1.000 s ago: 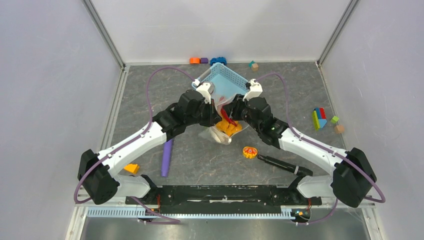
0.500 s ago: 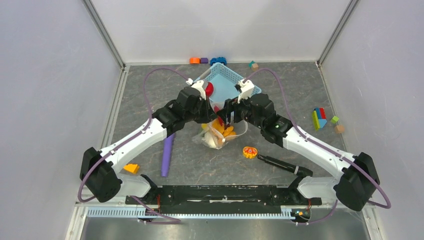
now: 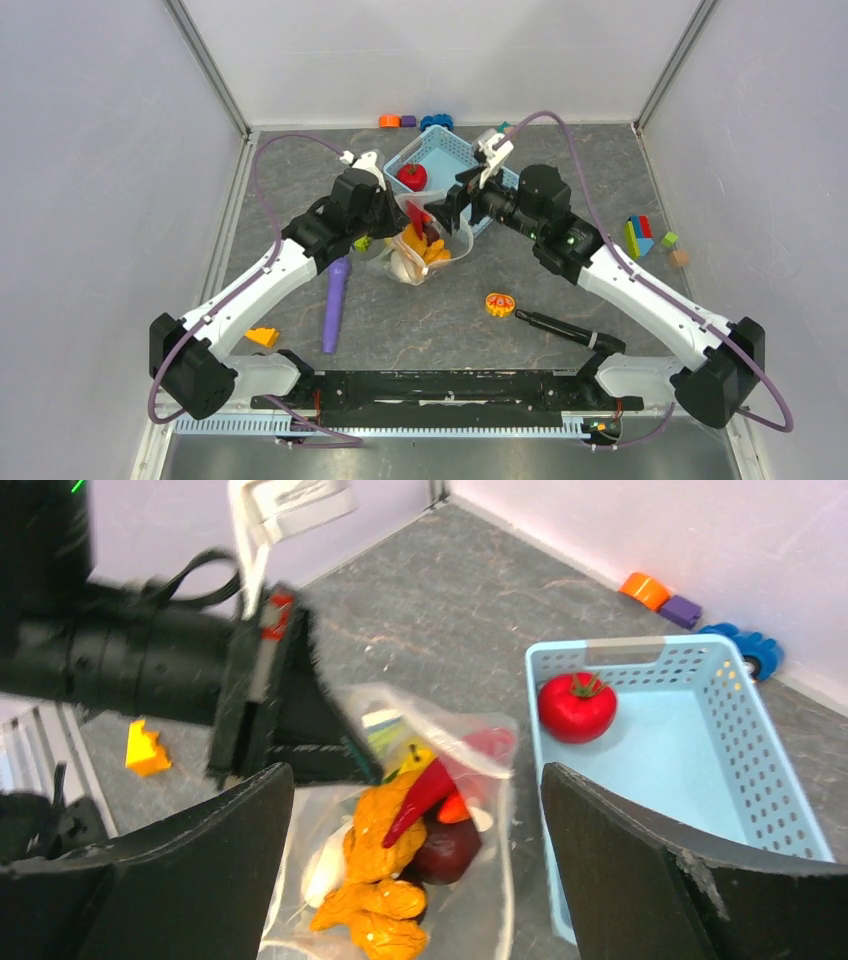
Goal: Place the food in the zip-top bag and seal the zipper
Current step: Pick up the fake vegetable from the bin.
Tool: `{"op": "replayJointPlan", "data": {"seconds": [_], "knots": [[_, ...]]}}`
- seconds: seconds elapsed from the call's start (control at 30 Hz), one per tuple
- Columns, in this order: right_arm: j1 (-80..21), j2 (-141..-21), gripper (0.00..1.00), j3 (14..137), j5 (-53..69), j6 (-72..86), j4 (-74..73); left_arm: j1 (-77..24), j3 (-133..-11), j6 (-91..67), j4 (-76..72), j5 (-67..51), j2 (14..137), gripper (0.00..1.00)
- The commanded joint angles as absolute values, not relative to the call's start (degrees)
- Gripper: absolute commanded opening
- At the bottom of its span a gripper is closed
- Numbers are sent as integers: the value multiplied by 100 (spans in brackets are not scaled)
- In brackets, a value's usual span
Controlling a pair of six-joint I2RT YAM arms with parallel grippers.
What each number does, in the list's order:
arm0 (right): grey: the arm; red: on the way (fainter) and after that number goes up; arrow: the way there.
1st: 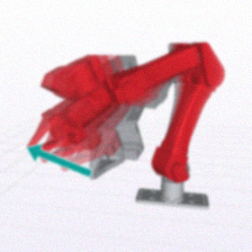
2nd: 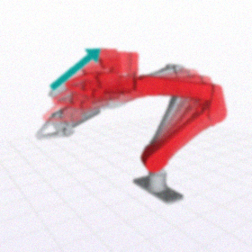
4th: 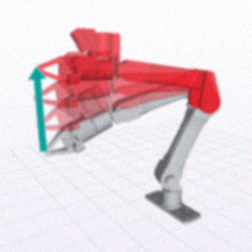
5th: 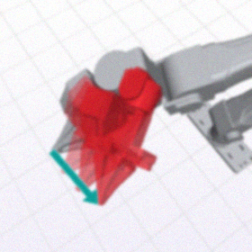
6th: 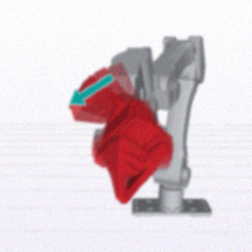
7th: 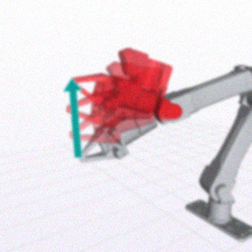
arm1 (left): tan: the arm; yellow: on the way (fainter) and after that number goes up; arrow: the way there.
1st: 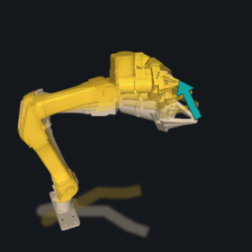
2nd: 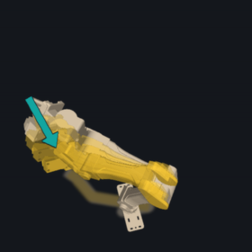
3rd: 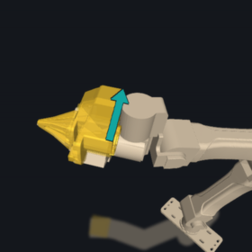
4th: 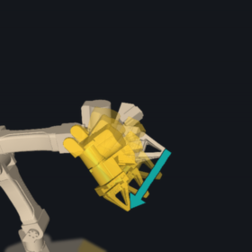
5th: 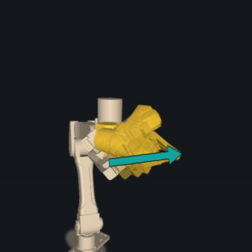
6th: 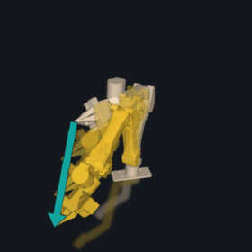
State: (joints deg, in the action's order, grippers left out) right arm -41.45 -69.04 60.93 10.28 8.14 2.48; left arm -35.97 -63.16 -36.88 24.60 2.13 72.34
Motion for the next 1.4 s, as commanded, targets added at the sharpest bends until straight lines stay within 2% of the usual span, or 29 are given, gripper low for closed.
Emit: {"op": "replayJointPlan", "data": {"seconds": [0.0, 0.13, 0.3, 0.7, 1.0, 1.37], "knots": [[-3679, -7318, 98, 6827, 870, 1112, 22, -3501, -6264, -3833, 2585, 690, 6860, 2], [-3080, -7945, 98, 7266, 879, 1641, -267, -3370, -6205, -3850, 2656, 819, 6660, 2], [-2796, -8850, 98, 7880, 849, 1676, -358, -3226, -6240, -3845, 2915, 1191, 6456, 2], [-2762, -10992, 98, 9462, 703, 1982, -188, -2960, -6186, -4216, 3093, 1618, 6018, 2], [-2773, -12039, 98, 9867, 989, 2542, 667, -2918, -6266, -4494, 3067, 2103, 5589, 2], [-2915, -13529, 98, 11093, 972, 2717, 684, -2910, -6260, -4503, 3076, 2296, 5300, 2]]}}
